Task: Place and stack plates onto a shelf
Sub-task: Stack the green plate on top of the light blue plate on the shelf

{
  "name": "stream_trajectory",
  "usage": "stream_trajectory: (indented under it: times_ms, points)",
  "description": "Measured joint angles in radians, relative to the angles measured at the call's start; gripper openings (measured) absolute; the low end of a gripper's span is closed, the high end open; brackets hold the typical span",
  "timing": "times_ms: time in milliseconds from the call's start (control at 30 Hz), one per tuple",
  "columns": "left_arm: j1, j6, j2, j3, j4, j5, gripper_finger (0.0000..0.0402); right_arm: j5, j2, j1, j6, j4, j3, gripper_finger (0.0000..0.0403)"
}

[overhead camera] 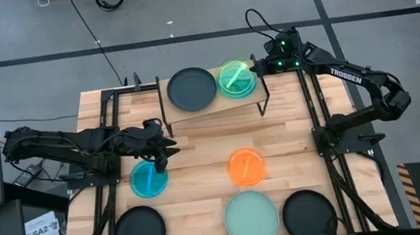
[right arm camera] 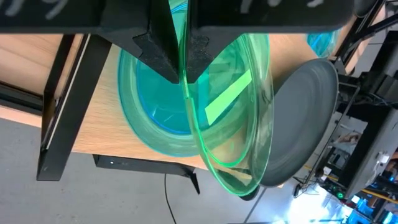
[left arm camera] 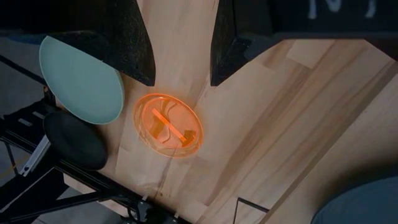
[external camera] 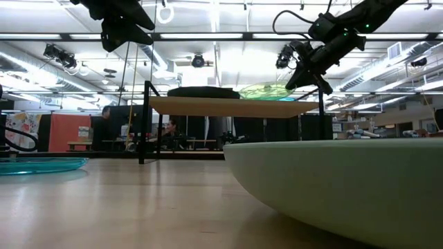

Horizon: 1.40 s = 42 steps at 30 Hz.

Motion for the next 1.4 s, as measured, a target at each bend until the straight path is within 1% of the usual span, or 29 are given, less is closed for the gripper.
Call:
stream_trajectory:
  times_ms: [200,367,900,1200,1400]
  points:
    - [0.000,0.000,0.000,0.000,0.000,0.000,0.0160,0.001,0.000,0.000,0.000,0.000,0.000,0.0032]
    - [0.000,0.000,0.000,0.000,0.000,0.000,0.0160,0.002,0.000,0.000,0.000,0.000,0.000,0.0045]
    - [0.000,0.000,0.000,0.000,0.000,0.000,0.0160,0.003,-0.001,0.000,-0.008,0.004,-0.001,0.0139]
    - [0.000,0.000,0.000,0.000,0.000,0.000,0.0160,0.004,-0.001,0.000,-0.027,0.111,-0.001,0.0184]
    - [0.000,0.000,0.000,0.000,0.000,0.000,0.0160,0.004,-0.002,0.000,-0.033,0.115,-0.001,0.0208]
